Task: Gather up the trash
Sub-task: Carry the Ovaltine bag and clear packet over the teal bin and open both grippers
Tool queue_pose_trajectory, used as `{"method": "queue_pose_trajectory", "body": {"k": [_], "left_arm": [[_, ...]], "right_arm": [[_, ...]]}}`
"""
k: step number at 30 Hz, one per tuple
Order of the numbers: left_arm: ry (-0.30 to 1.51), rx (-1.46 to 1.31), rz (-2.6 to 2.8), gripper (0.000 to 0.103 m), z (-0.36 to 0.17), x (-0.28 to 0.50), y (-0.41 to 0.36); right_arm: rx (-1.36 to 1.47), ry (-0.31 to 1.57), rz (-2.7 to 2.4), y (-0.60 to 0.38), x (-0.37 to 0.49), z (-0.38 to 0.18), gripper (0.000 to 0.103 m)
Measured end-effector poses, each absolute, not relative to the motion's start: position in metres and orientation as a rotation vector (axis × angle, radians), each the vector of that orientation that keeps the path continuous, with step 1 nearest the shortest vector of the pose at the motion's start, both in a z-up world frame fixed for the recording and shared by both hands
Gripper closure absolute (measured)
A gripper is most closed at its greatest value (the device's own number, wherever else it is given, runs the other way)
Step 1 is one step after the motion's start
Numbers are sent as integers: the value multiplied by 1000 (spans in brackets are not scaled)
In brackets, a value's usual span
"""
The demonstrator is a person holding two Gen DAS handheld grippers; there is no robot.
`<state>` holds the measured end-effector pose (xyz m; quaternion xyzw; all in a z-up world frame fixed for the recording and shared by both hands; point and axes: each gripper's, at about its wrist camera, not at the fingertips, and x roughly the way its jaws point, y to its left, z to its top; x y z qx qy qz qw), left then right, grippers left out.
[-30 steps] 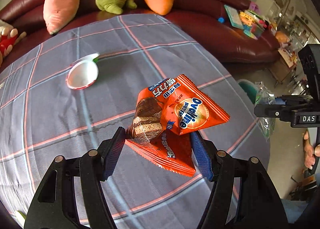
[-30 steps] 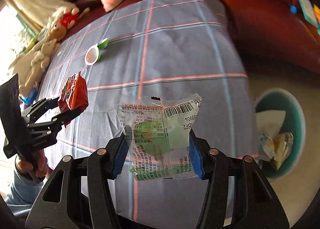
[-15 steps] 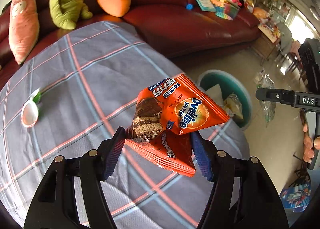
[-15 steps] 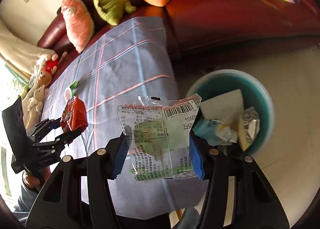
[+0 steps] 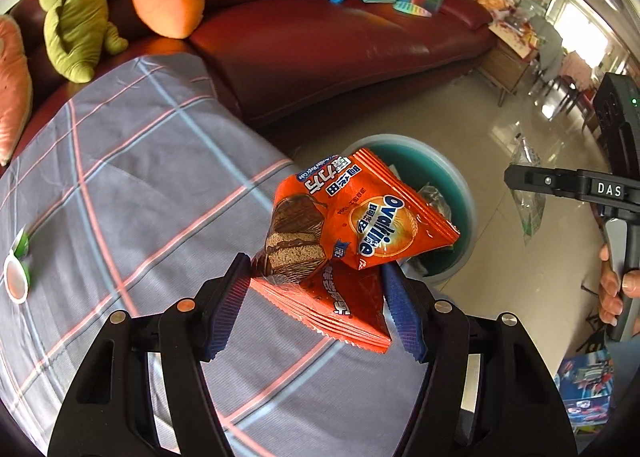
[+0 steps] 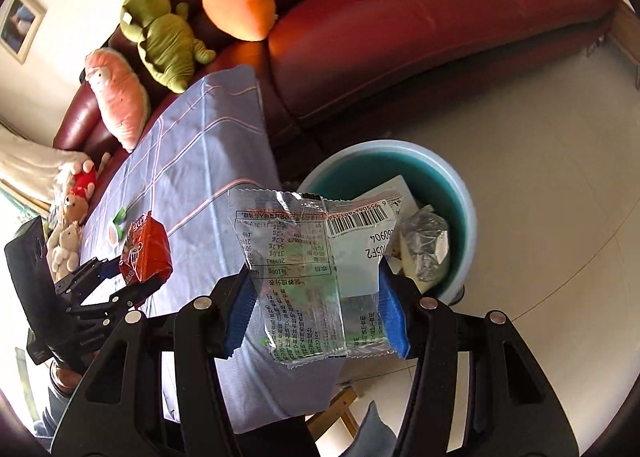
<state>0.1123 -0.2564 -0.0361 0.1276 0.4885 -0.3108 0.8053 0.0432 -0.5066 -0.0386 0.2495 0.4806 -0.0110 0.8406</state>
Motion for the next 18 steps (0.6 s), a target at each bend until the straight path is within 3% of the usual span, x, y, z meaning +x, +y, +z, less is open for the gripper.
{"method": "queue_pose_trajectory", "body": {"k": [18], "left_arm": [[1109, 305, -769, 36, -74, 141, -352]], "right_arm": [[609, 1045, -110, -553, 61, -58, 49]]}}
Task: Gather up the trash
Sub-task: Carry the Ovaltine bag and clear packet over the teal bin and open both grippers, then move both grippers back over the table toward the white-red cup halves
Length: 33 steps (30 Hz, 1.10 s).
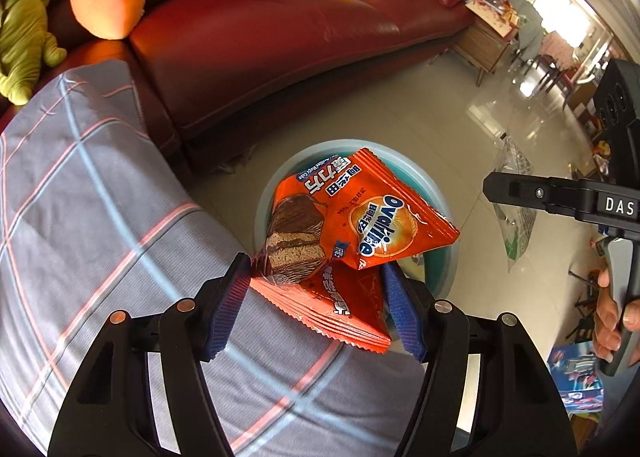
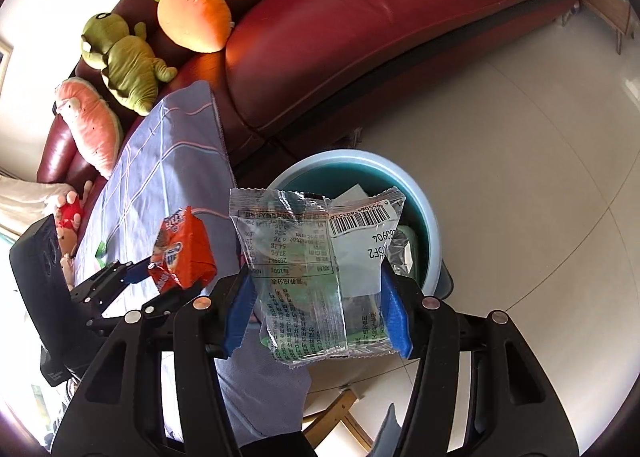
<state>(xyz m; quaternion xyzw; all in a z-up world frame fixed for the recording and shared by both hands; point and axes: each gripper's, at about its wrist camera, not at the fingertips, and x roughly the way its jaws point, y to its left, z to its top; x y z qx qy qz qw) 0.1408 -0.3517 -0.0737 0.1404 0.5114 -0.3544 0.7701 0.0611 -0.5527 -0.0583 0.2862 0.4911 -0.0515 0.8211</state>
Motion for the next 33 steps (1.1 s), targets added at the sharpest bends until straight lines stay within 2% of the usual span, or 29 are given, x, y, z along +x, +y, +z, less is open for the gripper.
{"method": "queue_pose_trajectory", "body": {"k": [8, 10, 12, 13, 28, 29, 32, 33], "left_arm": [[1130, 317, -790, 33, -86, 151, -361], [1128, 328, -786, 18, -86, 152, -362], [1112, 345, -772, 8, -85, 150, -365], [1106, 348, -768, 7, -85, 149, -365], [1155, 279, -746, 7, -86, 144, -333], [1158, 276, -743, 7, -87, 144, -330], [1167, 263, -733, 7, -87, 143, -323], [1167, 259, -730, 7, -87, 143, -320]], "right_arm": [[628, 1039, -136, -556, 65, -61, 49], [630, 1042, -144, -557, 64, -61, 49], [628, 1044, -150, -557, 63, -62, 49], [627, 1045, -151, -556, 63, -61, 49], [580, 1089, -148, -535, 82, -66, 48], [572, 1091, -145, -533, 85, -66, 46], [549, 1102, -142, -525, 90, -67, 27], [545, 1110, -143, -523, 91, -68, 26]]}}
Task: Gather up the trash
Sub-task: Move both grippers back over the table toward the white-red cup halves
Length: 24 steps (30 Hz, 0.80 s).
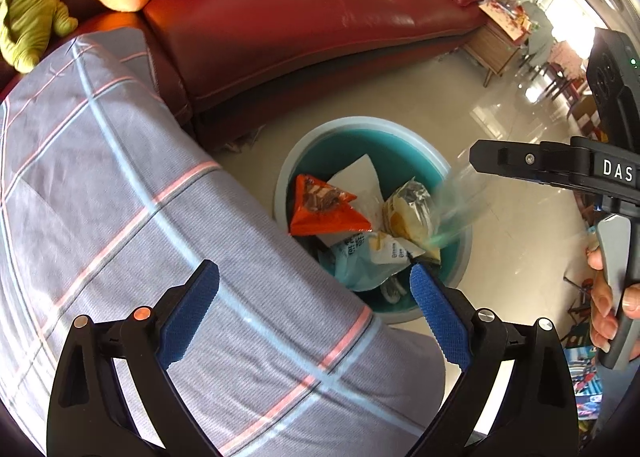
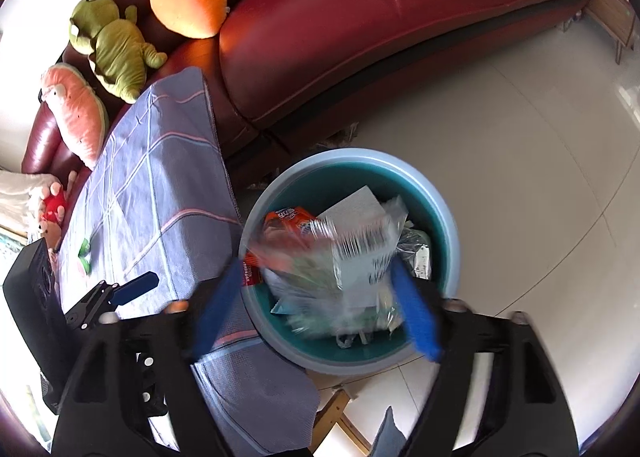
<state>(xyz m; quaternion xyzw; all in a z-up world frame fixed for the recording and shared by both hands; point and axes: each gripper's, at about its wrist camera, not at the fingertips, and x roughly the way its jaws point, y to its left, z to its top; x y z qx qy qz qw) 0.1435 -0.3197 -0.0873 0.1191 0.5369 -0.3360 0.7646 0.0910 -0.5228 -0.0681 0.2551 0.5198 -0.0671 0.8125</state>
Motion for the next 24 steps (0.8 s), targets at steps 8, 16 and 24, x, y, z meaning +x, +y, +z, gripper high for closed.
{"method": "queue_pose_trajectory", "body": {"k": [8, 16, 24], "left_arm": [[1177, 236, -714, 6, -87, 145, -301], [1159, 208, -710, 6, -78, 141, -280], [1126, 174, -699, 6, -64, 133, -248]], "right_arm": [[498, 1170, -198, -512, 87, -72, 18], [433, 1219, -231, -496, 76, -73, 17], [380, 1214, -223, -465, 75, -59, 17]]}}
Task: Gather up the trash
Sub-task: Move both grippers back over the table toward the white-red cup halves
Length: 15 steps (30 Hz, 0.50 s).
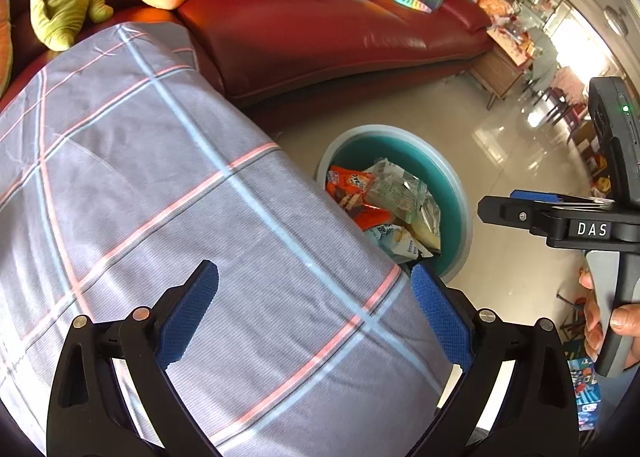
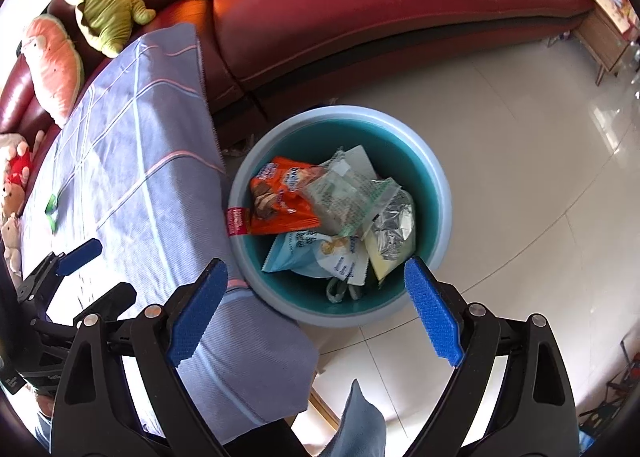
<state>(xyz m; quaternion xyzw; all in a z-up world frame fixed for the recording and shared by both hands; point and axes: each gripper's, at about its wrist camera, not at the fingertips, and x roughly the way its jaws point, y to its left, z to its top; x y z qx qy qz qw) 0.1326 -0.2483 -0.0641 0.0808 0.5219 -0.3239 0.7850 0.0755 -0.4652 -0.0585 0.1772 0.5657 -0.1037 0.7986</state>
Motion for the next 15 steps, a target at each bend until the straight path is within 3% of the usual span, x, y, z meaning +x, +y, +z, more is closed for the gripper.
{"method": "queue_pose_trajectory", "body": {"k": [15], "left_arm": [[1093, 49, -535, 6, -53, 138, -123]], "right_arm": [[245, 1243, -94, -352, 117, -44, 17]]}}
